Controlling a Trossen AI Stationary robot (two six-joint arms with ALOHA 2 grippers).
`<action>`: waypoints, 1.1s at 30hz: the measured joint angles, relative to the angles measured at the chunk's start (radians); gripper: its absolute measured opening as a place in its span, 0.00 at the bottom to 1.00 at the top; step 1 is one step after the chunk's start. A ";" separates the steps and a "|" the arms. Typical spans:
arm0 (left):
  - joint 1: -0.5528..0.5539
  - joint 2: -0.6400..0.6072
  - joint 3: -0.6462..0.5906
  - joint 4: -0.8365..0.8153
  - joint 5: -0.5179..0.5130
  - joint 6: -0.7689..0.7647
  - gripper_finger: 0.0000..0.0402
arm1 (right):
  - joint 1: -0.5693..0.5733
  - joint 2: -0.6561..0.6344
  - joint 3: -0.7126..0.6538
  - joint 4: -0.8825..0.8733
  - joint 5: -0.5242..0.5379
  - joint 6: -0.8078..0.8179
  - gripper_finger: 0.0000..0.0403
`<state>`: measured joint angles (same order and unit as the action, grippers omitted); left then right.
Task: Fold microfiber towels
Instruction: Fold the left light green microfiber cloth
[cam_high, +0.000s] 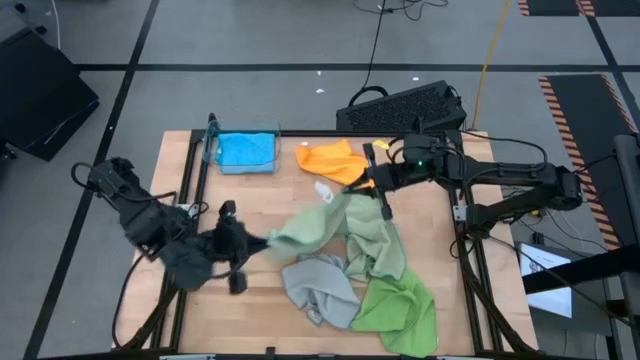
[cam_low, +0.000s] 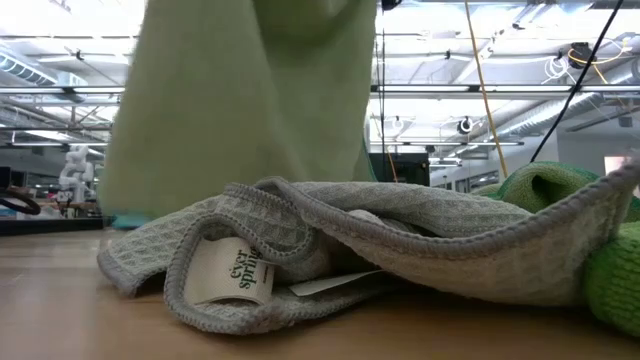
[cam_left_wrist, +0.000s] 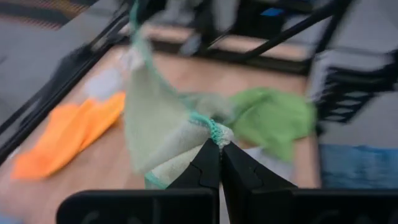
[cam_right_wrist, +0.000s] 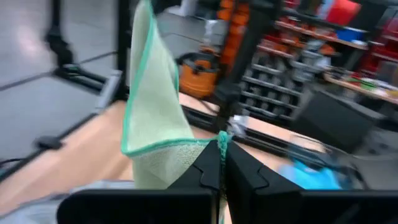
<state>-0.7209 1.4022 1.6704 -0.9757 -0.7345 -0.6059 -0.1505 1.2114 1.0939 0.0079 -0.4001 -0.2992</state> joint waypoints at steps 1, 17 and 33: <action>-0.023 0.005 0.025 0.012 -0.001 0.019 0.01 | 0.003 -0.007 0.000 -0.007 -0.011 0.000 0.00; 0.129 -0.042 -0.151 -0.534 -0.115 -0.573 0.02 | -0.193 0.237 0.001 0.058 -0.020 -0.109 0.00; 0.229 -0.049 -0.289 -0.039 0.259 -0.129 0.02 | -0.123 0.112 0.001 -0.029 0.111 -0.049 0.00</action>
<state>-0.4915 1.3529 1.3816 -1.0146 -0.4759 -0.7353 -0.2734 1.3230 1.0946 -0.0213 -0.2890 -0.3485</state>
